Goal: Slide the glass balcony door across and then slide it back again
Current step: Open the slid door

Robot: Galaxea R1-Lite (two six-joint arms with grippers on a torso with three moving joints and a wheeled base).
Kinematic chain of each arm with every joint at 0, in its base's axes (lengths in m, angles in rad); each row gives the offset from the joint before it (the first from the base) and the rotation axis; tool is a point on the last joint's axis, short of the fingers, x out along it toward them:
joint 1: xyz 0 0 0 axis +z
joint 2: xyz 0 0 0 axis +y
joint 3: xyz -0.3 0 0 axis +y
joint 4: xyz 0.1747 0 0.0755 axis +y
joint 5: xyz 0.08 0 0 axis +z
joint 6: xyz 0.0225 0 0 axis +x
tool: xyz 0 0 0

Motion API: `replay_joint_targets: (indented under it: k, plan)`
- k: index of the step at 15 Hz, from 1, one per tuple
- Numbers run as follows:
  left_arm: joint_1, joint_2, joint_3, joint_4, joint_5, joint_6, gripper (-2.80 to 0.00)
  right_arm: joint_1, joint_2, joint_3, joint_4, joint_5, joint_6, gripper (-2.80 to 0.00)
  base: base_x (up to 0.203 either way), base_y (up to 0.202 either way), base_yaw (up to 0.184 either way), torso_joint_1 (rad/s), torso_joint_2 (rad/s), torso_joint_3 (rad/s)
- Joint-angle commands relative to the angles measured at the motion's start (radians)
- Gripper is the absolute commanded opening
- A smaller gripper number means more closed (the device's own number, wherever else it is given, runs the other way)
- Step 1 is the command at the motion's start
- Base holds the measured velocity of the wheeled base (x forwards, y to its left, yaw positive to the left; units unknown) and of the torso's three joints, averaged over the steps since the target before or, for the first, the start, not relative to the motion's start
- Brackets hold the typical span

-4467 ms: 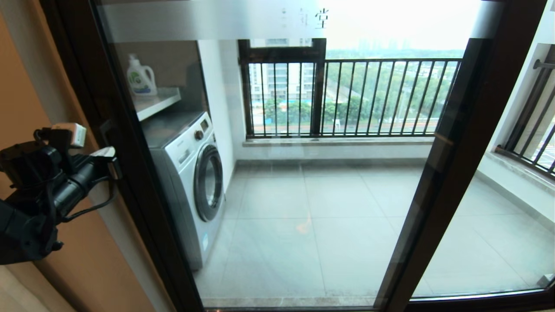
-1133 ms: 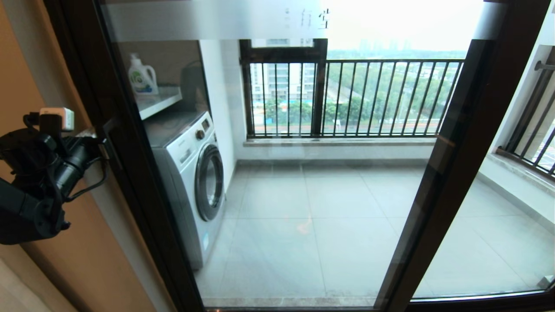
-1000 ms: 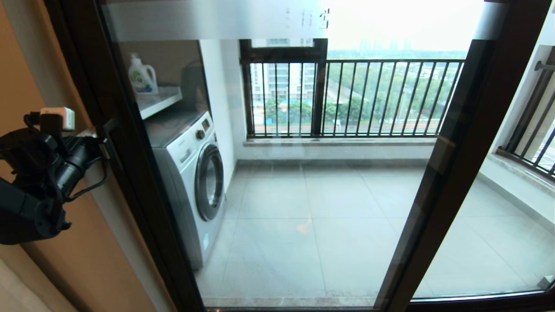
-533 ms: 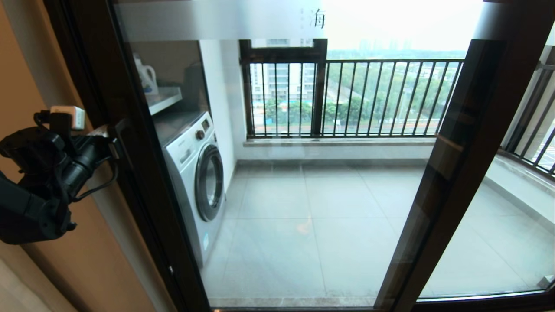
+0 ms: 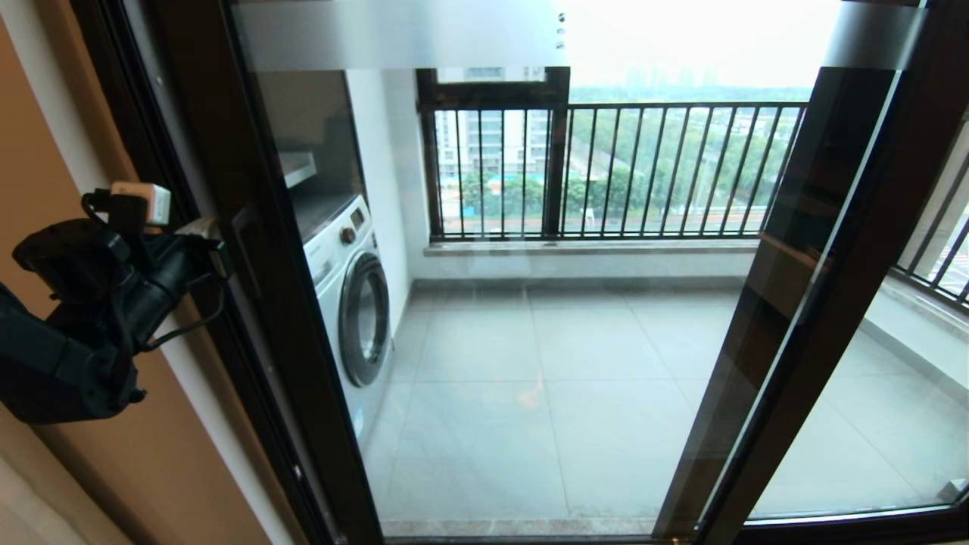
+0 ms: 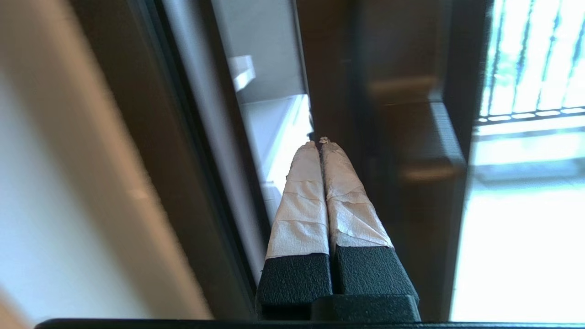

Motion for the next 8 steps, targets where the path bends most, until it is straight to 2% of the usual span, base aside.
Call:
replay_joint_targets:
  k: [1,6,8]
  plan:
    - [-0.023,0.0,0.004,-0.007,0.006,0.002,-2.8,0.0,0.0,0.012,0.0,0.001,0.0,-2.8,0.0,0.0,0.0,0.0,0.0,0.0]
    - [-0.108,-0.006,0.03,-0.007,0.011,0.011,-2.8,0.0,0.0,0.012,0.0,0.001,0.0,-2.8,0.0,0.0,0.0,0.0,0.0,0.0]
    - [-0.117,-0.006,0.027,-0.007,0.011,0.011,-2.8,0.0,0.0,0.012,0.0,0.001,0.0,-2.8,0.0,0.0,0.0,0.0,0.0,0.0]
